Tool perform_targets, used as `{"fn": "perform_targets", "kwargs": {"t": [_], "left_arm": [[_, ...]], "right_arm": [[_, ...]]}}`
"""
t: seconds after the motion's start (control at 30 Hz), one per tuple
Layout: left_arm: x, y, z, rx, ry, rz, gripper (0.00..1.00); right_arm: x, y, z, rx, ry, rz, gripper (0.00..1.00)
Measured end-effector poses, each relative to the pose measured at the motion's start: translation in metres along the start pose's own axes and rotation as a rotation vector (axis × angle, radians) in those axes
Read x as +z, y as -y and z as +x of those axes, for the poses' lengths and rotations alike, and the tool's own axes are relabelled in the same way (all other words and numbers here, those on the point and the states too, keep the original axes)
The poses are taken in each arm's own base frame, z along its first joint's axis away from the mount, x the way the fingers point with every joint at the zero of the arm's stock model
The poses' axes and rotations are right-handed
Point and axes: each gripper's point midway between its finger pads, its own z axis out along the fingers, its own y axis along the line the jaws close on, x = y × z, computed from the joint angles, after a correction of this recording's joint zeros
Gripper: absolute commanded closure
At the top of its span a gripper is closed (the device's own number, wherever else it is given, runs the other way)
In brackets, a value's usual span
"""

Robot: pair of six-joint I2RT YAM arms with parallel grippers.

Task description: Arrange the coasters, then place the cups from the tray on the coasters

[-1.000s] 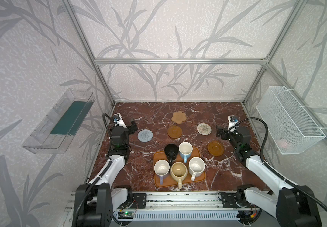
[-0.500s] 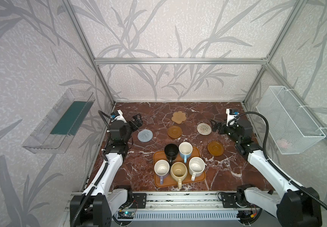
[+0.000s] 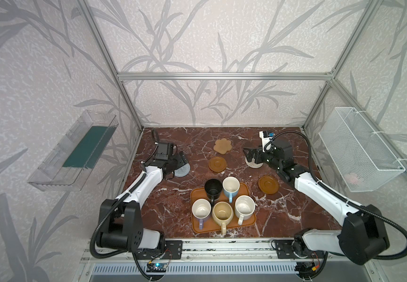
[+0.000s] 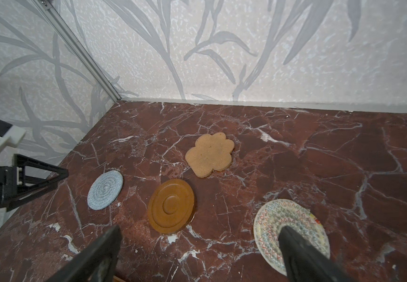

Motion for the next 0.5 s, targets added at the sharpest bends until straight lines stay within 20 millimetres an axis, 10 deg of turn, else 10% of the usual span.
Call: {"fn": "perform_targets", "kwargs": {"t": [0.5], "left_arm": [[0.073, -0.016, 0.019, 0.012, -0.185, -0.138, 0.32]], "right_arm": [[0.025, -0.006, 0.015, 0.062, -0.083, -0.031, 0.00]]}}
